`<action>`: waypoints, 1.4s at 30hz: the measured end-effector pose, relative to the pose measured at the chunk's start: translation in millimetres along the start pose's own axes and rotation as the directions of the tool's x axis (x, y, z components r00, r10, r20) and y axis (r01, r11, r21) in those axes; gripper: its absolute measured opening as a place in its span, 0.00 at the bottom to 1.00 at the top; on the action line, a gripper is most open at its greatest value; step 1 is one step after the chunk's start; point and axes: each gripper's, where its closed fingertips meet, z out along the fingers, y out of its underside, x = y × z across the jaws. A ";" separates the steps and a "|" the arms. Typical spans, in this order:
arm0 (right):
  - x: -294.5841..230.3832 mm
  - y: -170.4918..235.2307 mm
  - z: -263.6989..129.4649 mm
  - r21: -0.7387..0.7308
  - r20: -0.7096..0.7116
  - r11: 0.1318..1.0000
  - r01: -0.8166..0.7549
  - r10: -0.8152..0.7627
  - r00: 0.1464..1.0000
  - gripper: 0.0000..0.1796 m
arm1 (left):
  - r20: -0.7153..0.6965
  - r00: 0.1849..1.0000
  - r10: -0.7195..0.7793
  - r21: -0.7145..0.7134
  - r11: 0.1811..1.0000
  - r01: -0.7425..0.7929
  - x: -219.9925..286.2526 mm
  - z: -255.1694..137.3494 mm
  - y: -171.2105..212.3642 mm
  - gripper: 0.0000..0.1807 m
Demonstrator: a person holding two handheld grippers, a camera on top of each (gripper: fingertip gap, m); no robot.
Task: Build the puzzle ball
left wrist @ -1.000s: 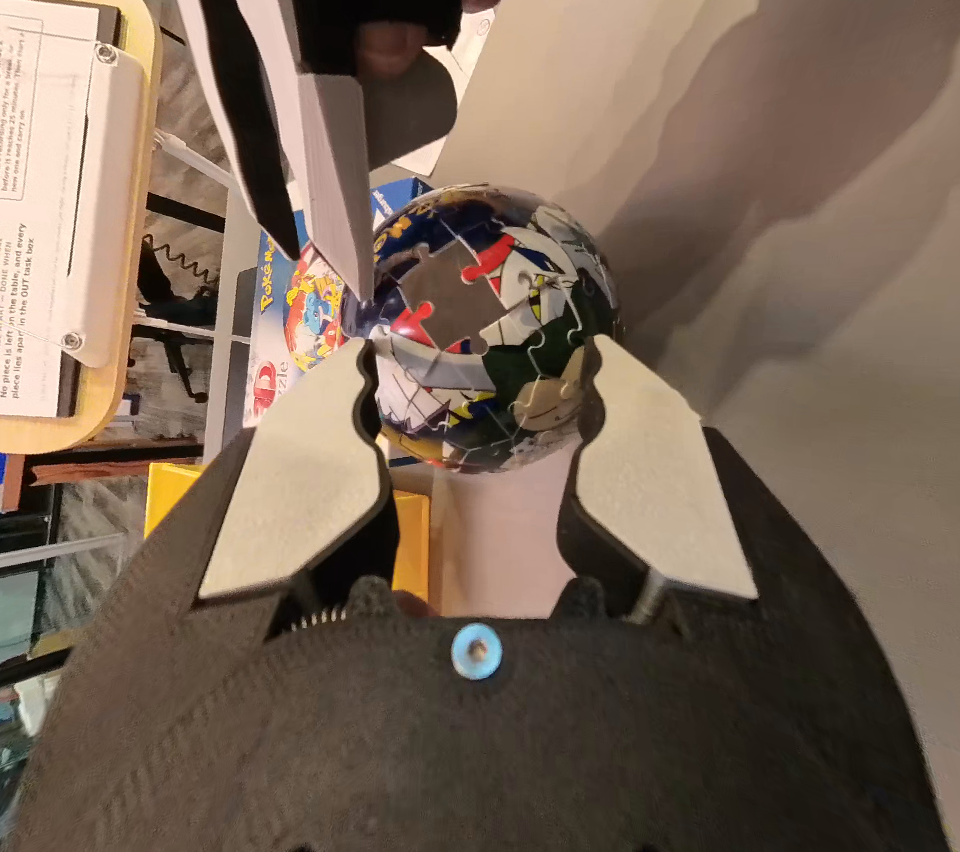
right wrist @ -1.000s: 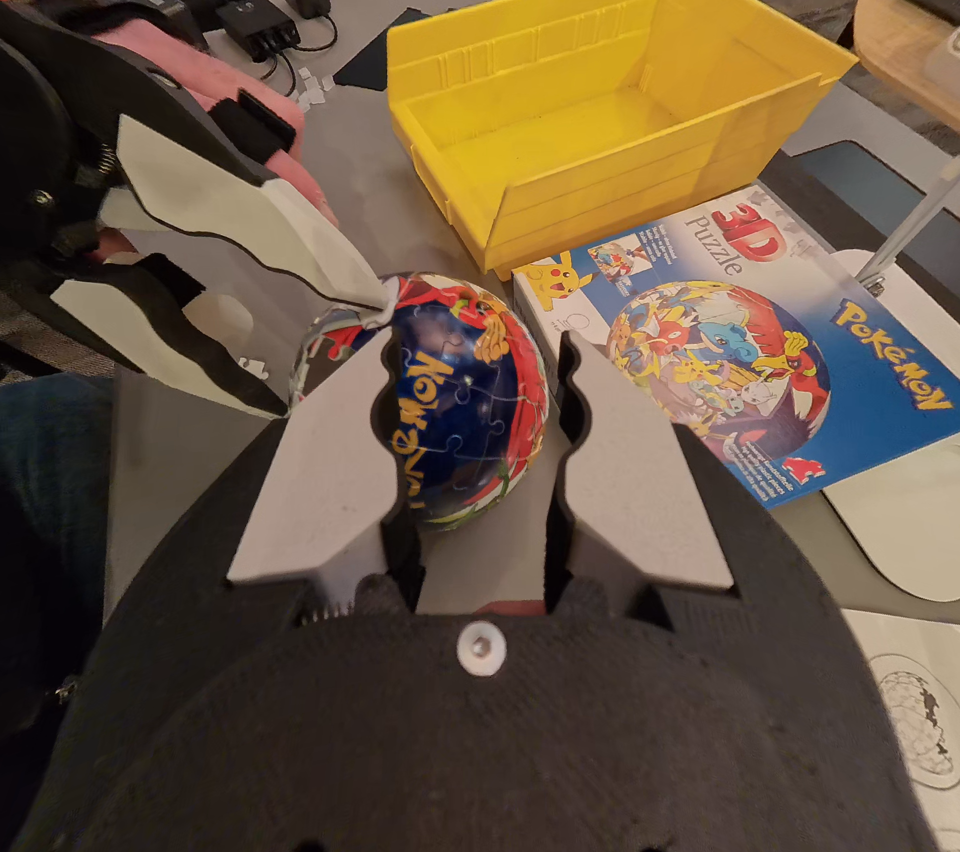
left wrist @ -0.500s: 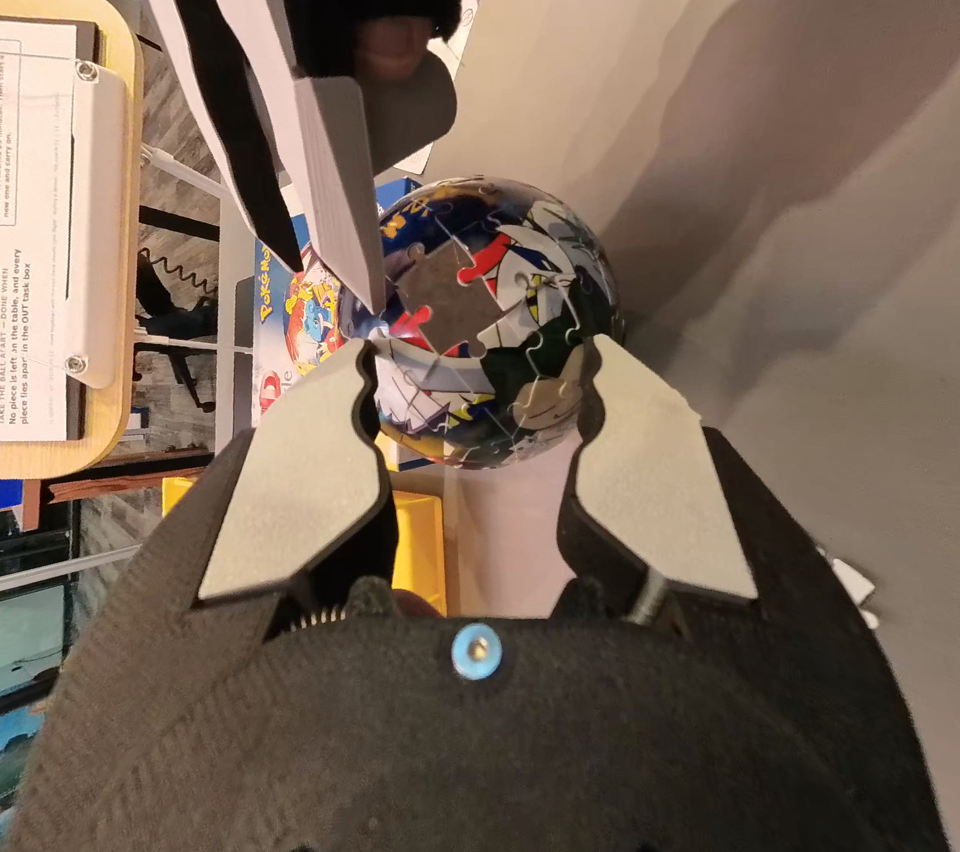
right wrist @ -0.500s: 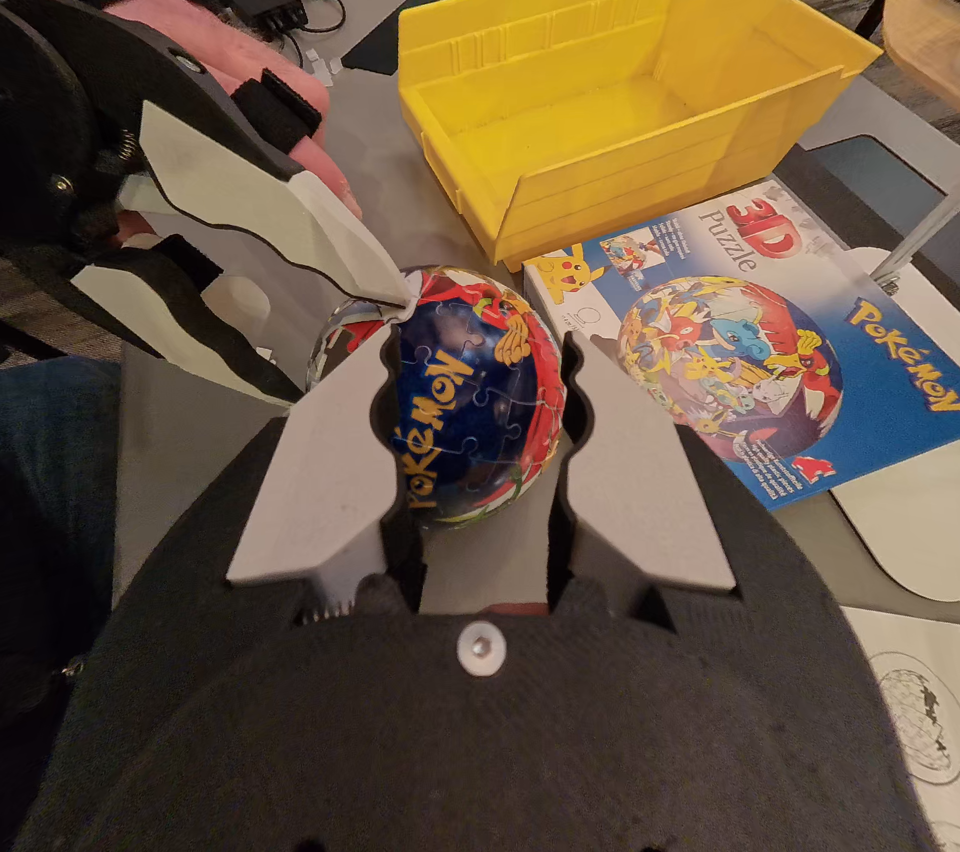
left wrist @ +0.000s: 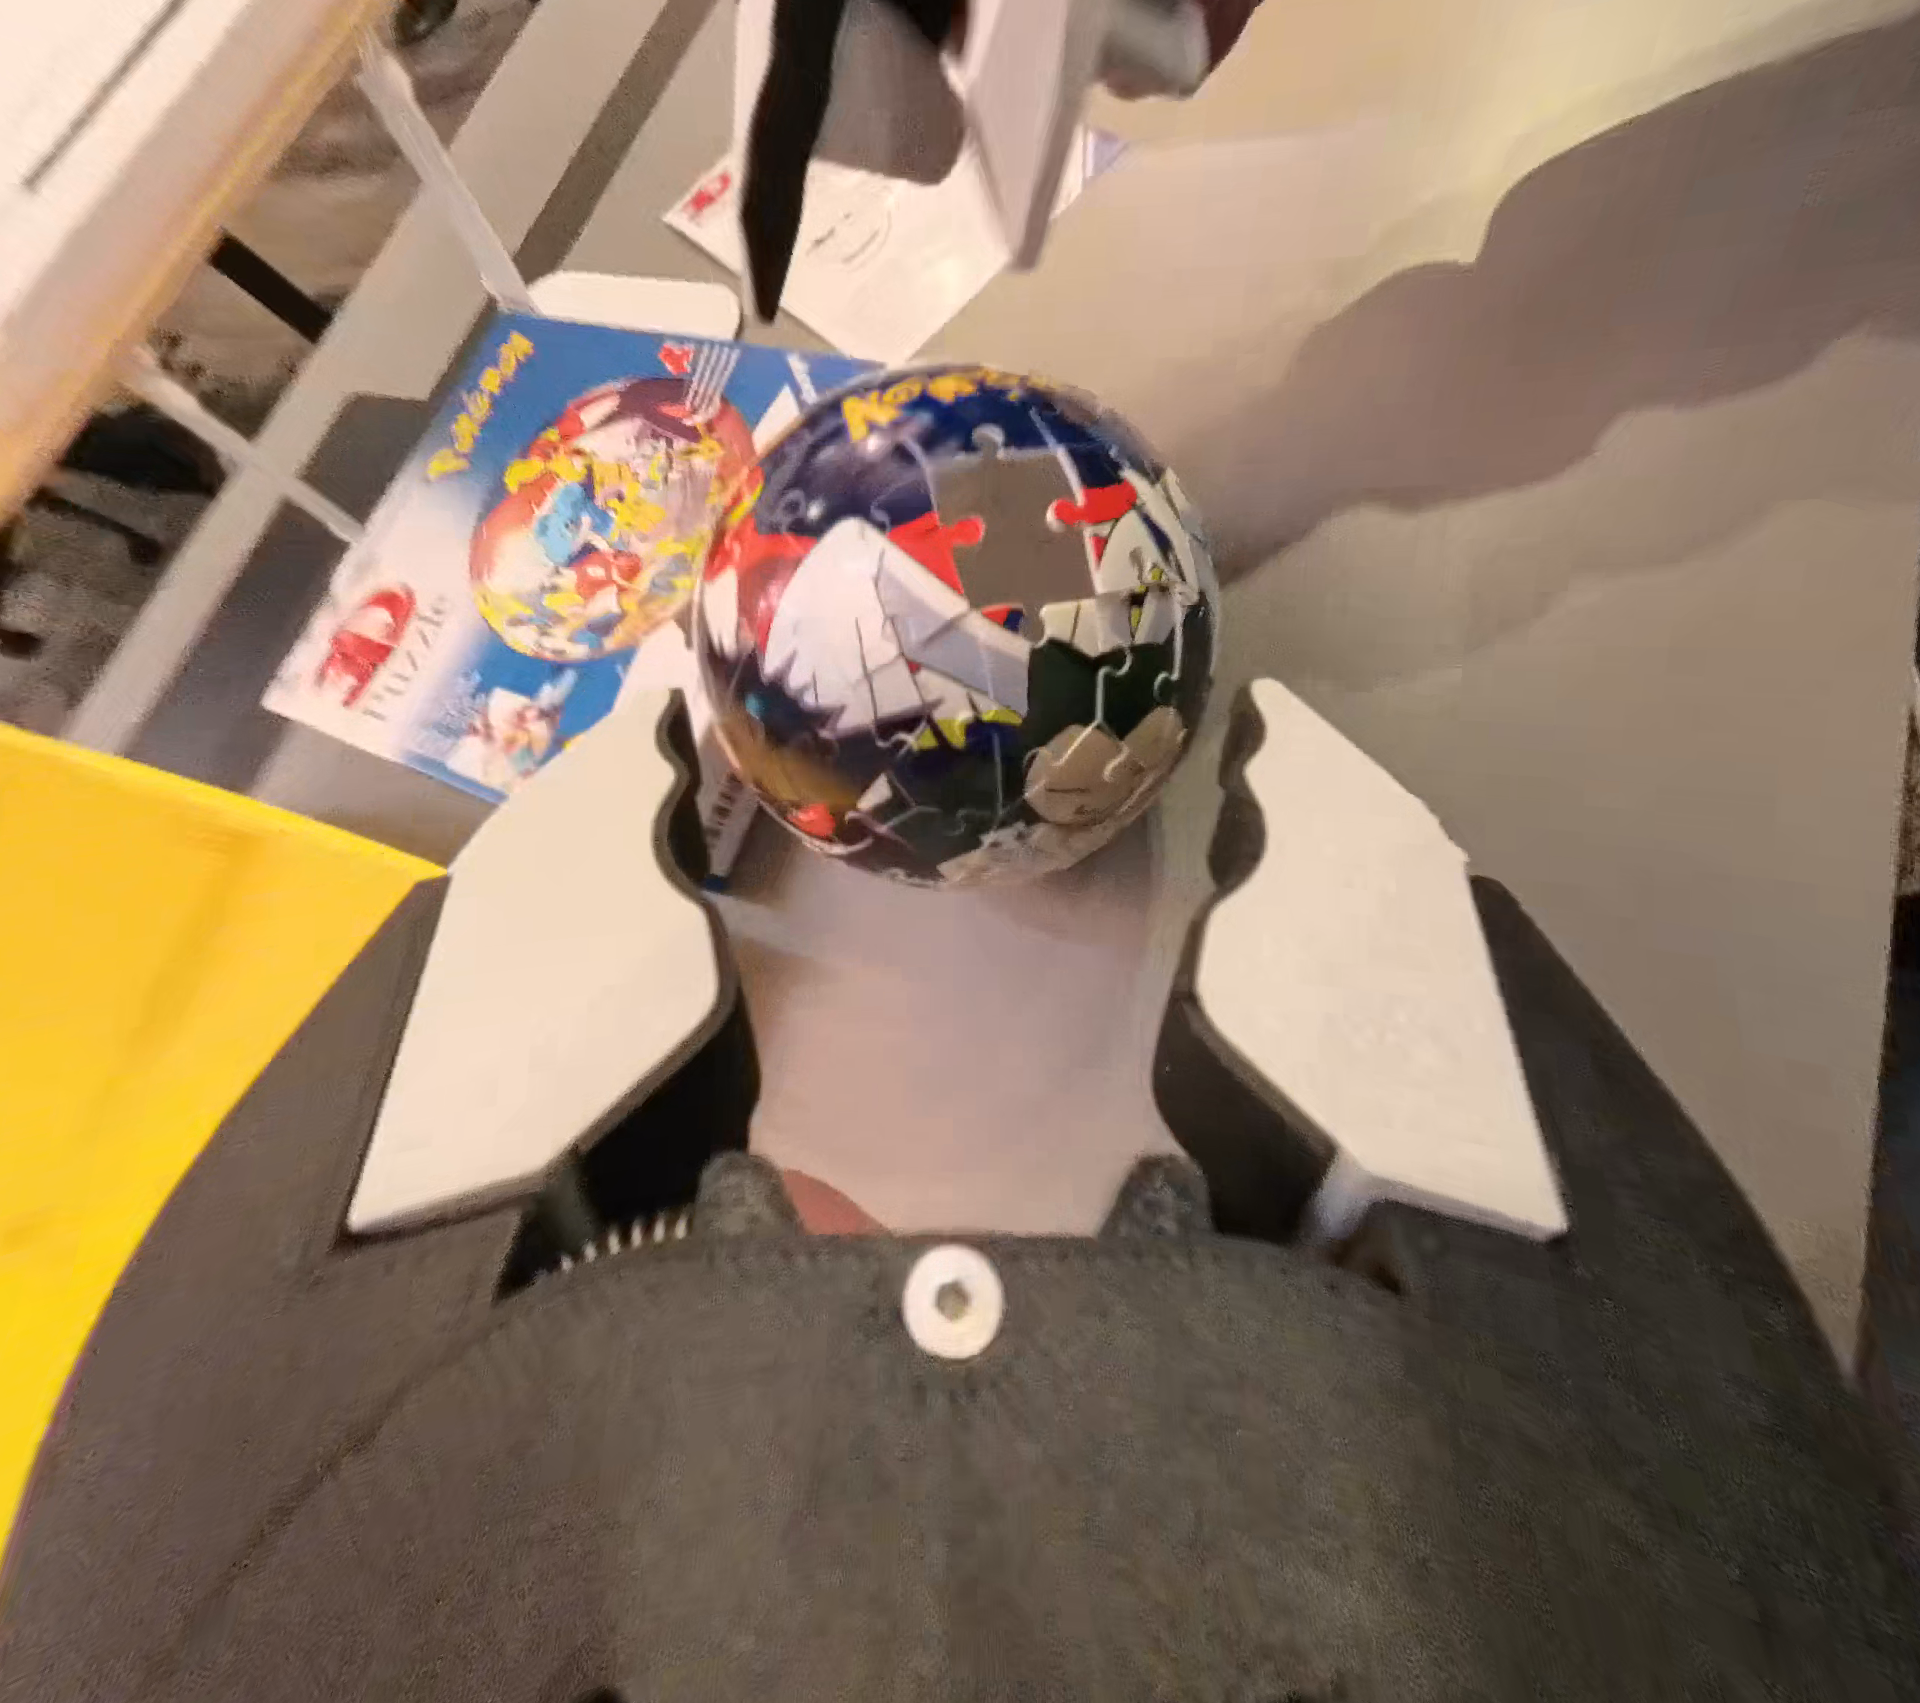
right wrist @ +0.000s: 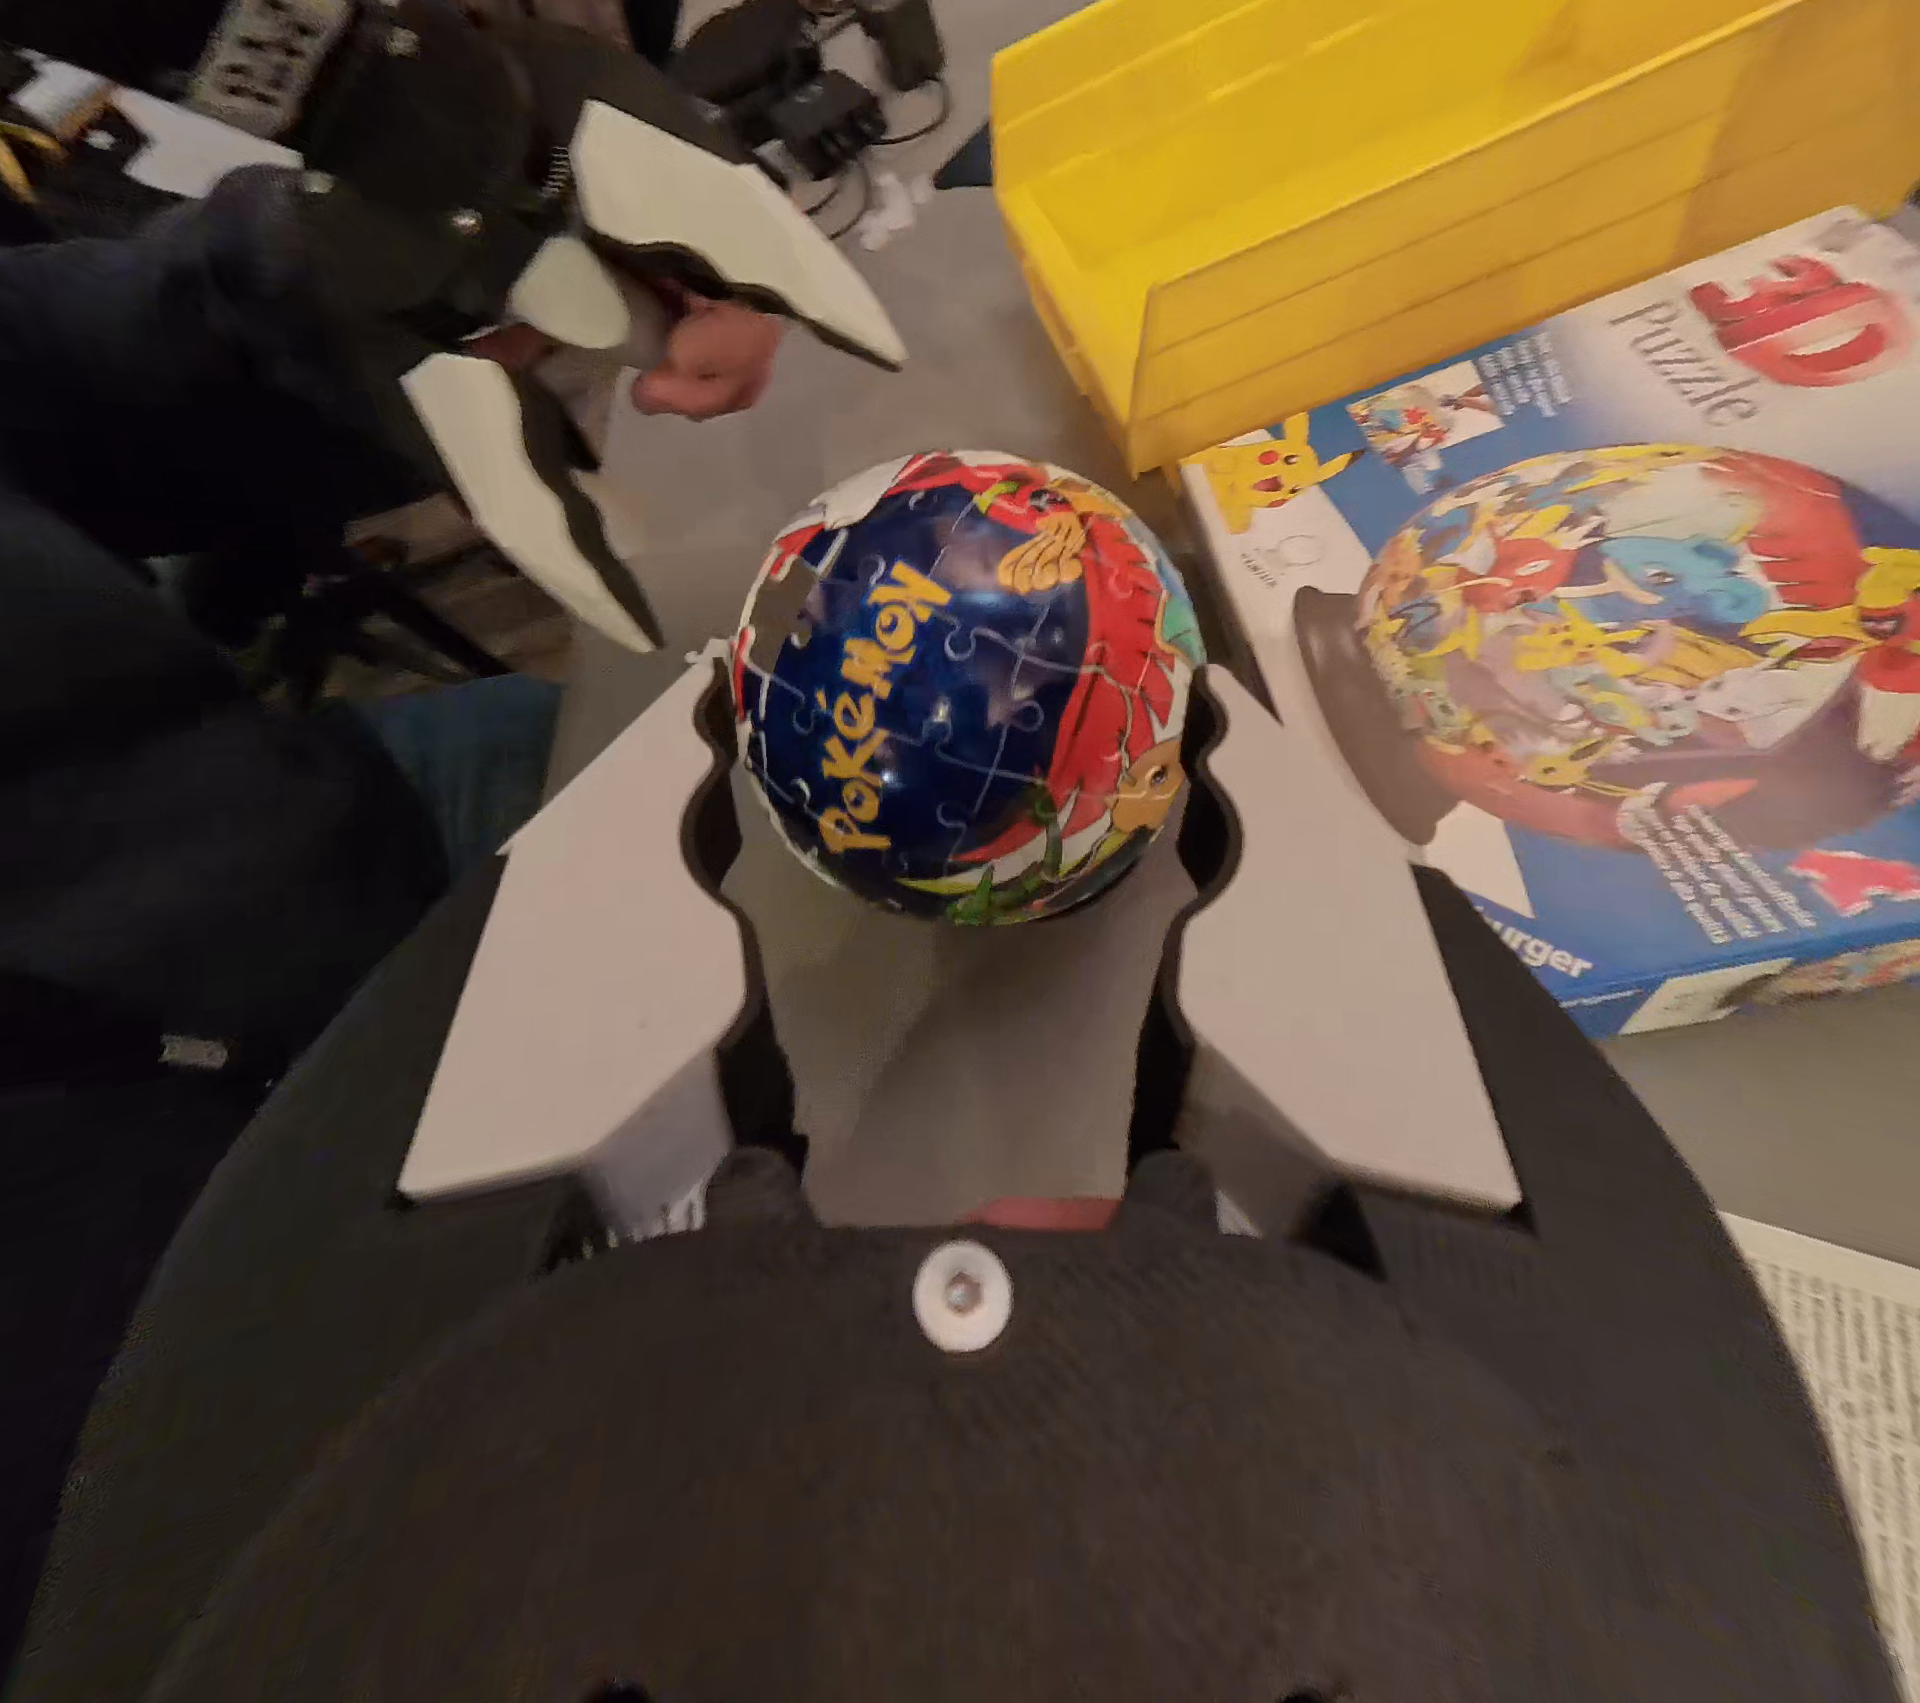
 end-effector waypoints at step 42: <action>-76.3 53.6 -28.6 0.156 -0.226 0.962 -0.223 0.254 0.940 0.47 | -0.393 0.857 -0.334 0.165 0.891 0.423 29.6 15.7 -43.8 0.46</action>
